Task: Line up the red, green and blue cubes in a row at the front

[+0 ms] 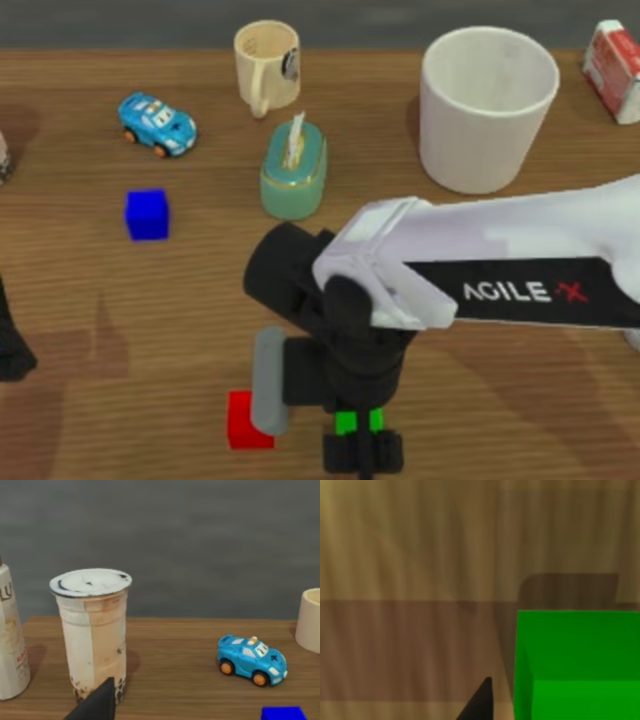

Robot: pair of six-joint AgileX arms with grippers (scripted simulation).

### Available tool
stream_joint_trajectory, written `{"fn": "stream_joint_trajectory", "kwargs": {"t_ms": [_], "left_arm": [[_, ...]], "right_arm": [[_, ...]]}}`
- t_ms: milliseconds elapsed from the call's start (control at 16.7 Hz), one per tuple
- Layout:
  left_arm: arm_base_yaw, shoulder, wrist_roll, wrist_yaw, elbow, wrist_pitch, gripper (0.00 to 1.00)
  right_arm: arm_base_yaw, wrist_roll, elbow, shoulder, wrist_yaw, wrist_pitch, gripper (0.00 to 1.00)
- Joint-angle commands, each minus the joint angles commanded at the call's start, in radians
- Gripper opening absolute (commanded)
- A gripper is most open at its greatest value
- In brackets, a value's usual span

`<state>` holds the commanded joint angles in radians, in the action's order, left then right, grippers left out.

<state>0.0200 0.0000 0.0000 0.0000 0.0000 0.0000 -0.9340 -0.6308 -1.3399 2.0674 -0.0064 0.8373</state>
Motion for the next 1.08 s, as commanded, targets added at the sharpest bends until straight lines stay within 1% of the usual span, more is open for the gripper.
{"fn": "stream_joint_trajectory", "kwargs": {"t_ms": [60,120,720,1080], "left_arm": [[0.0,0.0,0.0,0.0,0.0,0.0,1.0],[0.0,0.0,0.0,0.0,0.0,0.0,1.0],[0.0,0.0,0.0,0.0,0.0,0.0,1.0],[0.0,0.0,0.0,0.0,0.0,0.0,1.0]], "right_arm": [[0.0,0.0,0.0,0.0,0.0,0.0,0.98],[0.0,0.0,0.0,0.0,0.0,0.0,1.0],[-0.002,-0.003,-0.015,-0.006,0.0,0.018,1.0],[-0.005,-0.004,-0.137,-0.081,-0.001,0.226,1.0]]}}
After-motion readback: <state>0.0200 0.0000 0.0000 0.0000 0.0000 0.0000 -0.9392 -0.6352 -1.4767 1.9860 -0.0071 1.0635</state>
